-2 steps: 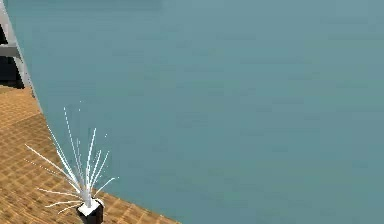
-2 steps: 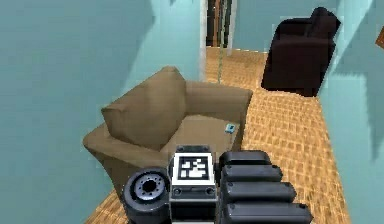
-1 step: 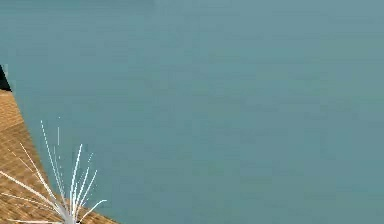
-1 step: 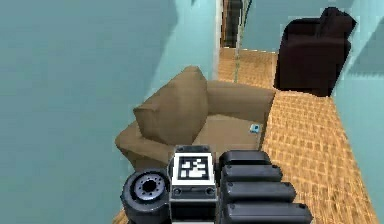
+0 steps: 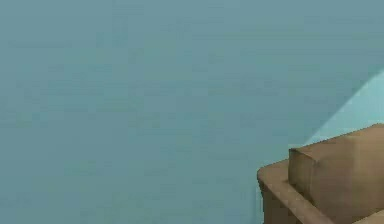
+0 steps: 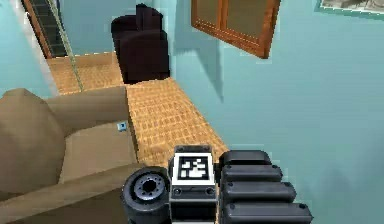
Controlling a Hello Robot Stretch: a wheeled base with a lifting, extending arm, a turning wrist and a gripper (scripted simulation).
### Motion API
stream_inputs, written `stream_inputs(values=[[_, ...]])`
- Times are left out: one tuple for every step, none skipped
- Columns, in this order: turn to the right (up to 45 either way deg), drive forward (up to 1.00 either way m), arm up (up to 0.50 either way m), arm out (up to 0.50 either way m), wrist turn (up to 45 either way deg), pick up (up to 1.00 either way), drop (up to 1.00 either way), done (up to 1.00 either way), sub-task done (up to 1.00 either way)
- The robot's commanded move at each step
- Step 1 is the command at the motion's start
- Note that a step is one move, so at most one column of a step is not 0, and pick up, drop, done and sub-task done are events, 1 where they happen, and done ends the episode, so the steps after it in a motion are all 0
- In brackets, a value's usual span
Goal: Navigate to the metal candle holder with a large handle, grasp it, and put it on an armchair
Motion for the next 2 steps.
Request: stream_inputs(values=[[24.0, 0.0, 0.0, 0.0, 0.0, 0.0, 0.0, 0.0, 0.0], [0.0, 0.5, 0.0, 0.0, 0.0, 0.0, 0.0, 0.0, 0.0]])
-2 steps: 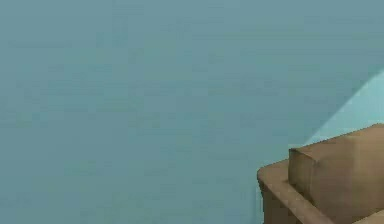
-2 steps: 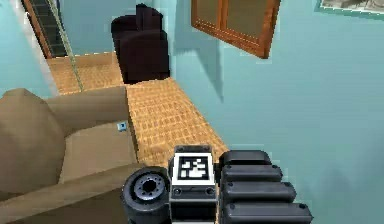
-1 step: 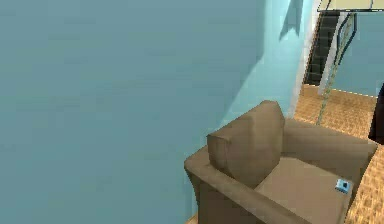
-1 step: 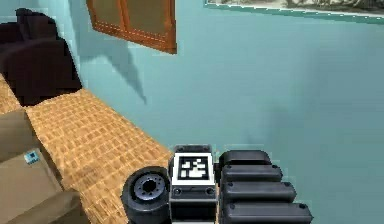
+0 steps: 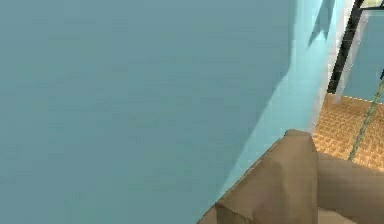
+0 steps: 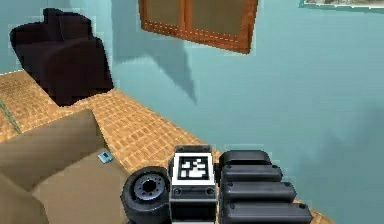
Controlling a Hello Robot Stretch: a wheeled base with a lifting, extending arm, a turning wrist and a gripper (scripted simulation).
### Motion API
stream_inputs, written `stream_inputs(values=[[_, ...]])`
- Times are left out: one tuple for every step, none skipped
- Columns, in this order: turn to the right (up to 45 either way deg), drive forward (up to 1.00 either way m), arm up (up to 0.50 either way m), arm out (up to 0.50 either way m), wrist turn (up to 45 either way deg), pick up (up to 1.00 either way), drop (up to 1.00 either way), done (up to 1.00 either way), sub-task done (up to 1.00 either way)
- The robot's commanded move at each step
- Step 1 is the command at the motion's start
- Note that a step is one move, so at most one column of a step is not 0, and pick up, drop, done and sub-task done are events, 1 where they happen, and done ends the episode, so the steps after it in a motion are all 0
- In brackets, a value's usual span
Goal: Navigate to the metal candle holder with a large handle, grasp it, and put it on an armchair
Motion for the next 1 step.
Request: stream_inputs(values=[[45.0, 0.0, 0.0, 0.0, 0.0, 0.0, 0.0, 0.0, 0.0]])
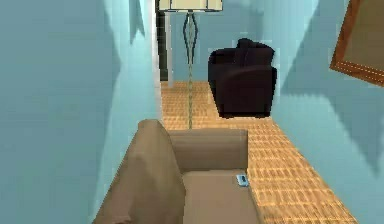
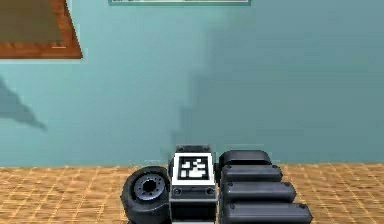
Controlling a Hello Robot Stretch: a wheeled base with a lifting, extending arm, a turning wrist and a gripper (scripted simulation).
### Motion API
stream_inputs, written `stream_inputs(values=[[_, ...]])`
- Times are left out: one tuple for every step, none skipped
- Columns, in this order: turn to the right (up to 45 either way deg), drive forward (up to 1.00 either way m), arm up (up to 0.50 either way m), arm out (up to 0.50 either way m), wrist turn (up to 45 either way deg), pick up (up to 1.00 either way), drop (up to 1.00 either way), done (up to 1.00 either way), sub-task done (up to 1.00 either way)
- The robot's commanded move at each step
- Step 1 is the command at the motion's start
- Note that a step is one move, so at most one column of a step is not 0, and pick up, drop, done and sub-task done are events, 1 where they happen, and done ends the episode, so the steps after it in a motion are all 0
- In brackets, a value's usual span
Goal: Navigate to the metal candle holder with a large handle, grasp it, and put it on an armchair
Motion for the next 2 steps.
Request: stream_inputs(values=[[45.0, 0.0, 0.0, 0.0, 0.0, 0.0, 0.0, 0.0, 0.0], [6.0, 0.0, 0.0, 0.0, 0.0, 0.0, 0.0, 0.0, 0.0]])
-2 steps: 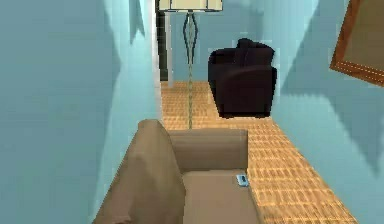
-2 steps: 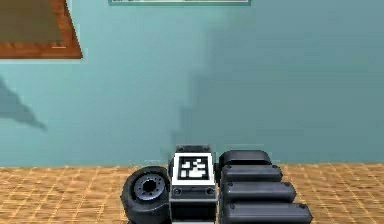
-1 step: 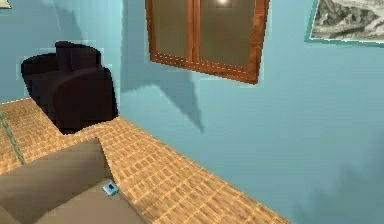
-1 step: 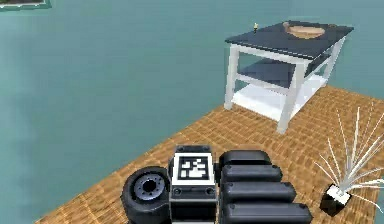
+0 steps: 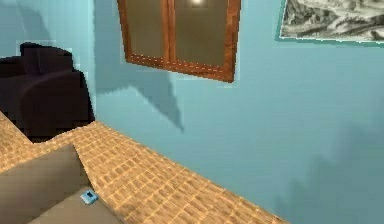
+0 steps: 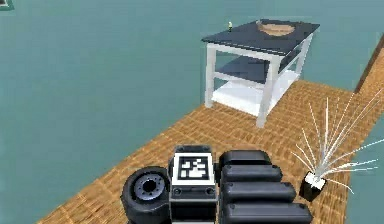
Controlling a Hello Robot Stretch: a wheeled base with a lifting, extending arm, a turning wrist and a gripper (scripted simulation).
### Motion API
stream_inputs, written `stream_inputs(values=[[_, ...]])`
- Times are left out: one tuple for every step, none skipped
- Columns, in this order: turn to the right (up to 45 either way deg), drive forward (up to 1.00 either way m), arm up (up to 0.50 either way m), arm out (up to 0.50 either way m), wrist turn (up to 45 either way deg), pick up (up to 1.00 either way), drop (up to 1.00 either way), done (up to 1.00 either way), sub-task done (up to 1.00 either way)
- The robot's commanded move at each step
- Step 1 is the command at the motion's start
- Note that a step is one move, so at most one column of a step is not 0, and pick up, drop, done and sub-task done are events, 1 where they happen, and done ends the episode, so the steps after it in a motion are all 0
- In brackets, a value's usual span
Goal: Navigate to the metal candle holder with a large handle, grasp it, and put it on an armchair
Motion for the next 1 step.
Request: stream_inputs(values=[[-45.0, 0.0, 0.0, 0.0, 0.0, 0.0, 0.0, 0.0, 0.0]])
